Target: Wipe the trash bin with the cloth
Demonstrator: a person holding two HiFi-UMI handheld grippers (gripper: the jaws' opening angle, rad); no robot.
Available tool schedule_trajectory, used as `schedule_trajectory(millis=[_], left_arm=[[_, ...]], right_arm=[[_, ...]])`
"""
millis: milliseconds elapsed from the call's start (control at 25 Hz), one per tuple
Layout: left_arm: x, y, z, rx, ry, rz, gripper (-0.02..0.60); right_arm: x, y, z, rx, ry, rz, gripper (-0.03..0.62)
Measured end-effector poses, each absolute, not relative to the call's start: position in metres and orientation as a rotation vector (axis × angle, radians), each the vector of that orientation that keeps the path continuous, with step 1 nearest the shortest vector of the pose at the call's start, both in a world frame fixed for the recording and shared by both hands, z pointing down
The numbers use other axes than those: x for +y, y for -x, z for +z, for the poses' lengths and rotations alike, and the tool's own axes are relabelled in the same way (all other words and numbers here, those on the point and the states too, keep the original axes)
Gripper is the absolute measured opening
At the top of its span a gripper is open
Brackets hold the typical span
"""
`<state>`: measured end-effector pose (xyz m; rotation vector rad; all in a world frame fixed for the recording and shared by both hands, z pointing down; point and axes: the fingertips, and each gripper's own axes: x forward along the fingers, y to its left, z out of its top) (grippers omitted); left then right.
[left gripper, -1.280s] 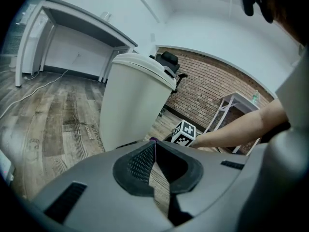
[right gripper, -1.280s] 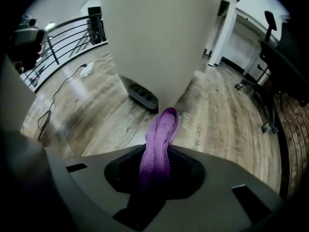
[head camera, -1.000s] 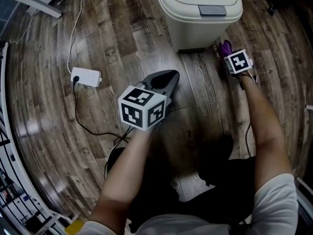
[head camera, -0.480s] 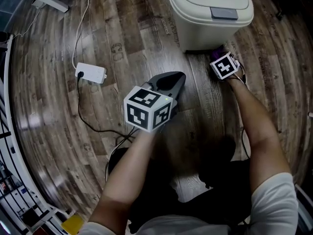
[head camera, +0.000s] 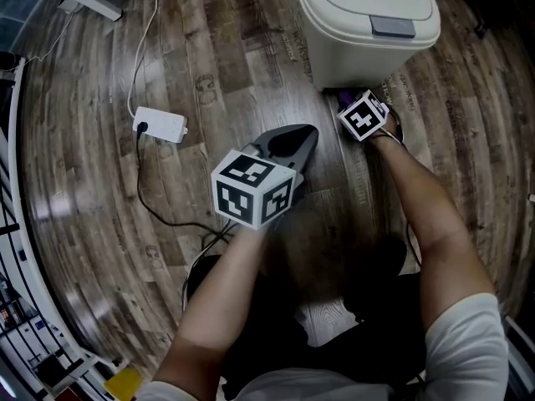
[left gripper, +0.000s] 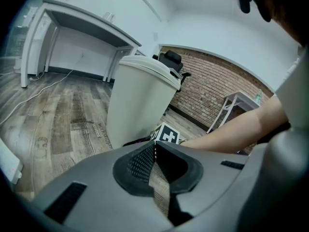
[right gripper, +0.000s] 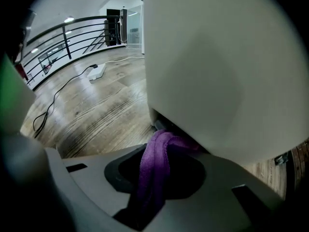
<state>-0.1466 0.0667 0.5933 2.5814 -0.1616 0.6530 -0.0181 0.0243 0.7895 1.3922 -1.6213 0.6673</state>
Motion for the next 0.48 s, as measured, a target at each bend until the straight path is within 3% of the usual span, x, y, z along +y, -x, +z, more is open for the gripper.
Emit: schedule_trajectory(millis=[480], left_arm=[[0.057, 0.159, 0.580, -0.188, -2.579, 0.596, 0.008]], right_arm=[[0.000, 0.114, 0.774, -1.857, -1.169, 0.529, 0.095]])
